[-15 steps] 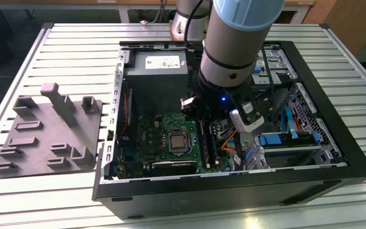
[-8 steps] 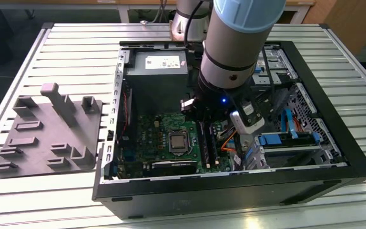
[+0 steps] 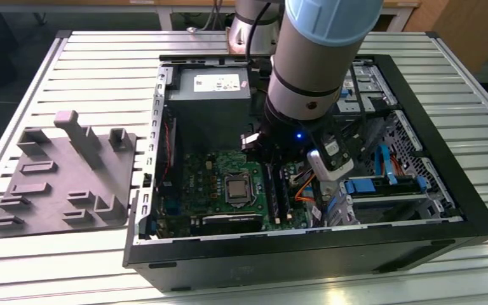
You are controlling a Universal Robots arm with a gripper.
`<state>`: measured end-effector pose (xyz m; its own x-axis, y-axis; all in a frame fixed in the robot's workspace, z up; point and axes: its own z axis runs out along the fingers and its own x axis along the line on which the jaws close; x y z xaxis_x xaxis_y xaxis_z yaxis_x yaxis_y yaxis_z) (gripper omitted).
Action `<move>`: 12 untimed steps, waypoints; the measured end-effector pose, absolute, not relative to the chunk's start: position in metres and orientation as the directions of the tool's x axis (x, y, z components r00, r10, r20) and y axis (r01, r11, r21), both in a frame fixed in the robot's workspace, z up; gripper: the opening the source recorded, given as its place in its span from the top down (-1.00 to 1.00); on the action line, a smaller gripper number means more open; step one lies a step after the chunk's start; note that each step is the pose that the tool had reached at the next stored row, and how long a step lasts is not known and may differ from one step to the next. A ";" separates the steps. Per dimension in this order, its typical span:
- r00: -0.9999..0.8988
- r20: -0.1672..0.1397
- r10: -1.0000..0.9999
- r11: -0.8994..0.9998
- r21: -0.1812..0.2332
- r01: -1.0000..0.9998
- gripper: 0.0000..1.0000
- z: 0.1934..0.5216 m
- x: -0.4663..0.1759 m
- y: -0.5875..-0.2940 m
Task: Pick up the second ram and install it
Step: 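Press down the second ram until it locks into place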
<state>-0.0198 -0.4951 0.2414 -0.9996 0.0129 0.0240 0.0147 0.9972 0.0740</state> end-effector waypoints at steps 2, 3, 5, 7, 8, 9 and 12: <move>-1.000 0.024 0.013 0.997 0.074 0.015 0.79 0.241 -0.020 -0.496; -1.000 0.024 0.013 0.997 0.074 0.015 0.79 0.241 -0.020 -0.496; -1.000 0.024 0.013 0.997 0.074 0.015 0.79 0.241 -0.020 -0.497; -1.000 0.024 0.013 0.997 0.074 0.015 0.79 0.241 -0.020 -0.497; -1.000 0.024 0.013 0.997 0.074 0.015 0.79 0.241 -0.020 -0.498; -1.000 0.024 0.013 0.997 0.074 0.015 0.79 0.241 -0.020 -0.498; -1.000 0.024 0.013 0.997 0.074 0.015 0.79 0.241 -0.020 -0.499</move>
